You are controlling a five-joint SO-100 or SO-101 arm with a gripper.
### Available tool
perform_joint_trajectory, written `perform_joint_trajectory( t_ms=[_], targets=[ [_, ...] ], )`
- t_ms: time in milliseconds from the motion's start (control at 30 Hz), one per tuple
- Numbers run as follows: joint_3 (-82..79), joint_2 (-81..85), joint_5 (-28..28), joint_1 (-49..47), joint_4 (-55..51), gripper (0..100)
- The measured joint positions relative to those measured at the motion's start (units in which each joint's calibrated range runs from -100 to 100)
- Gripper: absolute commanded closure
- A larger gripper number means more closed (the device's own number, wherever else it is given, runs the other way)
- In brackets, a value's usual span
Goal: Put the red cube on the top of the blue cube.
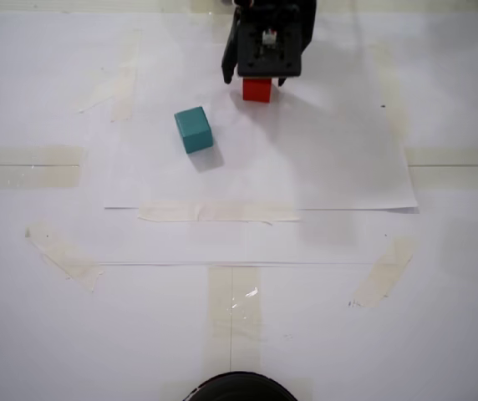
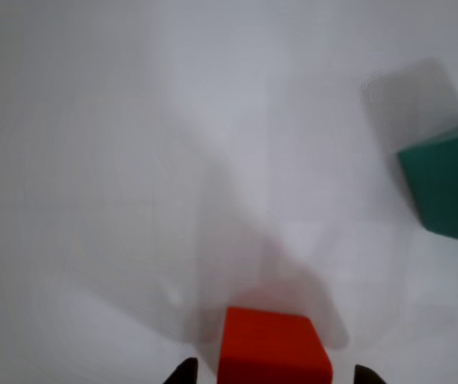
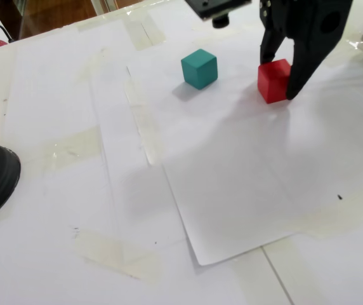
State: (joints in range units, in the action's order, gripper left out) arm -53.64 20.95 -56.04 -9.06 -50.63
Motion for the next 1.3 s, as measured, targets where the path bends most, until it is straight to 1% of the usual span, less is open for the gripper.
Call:
perform_joint_trajectory(
  t_ms=[667, 1300],
  targets=[
    [-2.7, -0.9, -0.1, 0.0, 4.1, 76],
    [-2.6, -1.9, 0.0, 0.7, 4.6, 87]
  ],
)
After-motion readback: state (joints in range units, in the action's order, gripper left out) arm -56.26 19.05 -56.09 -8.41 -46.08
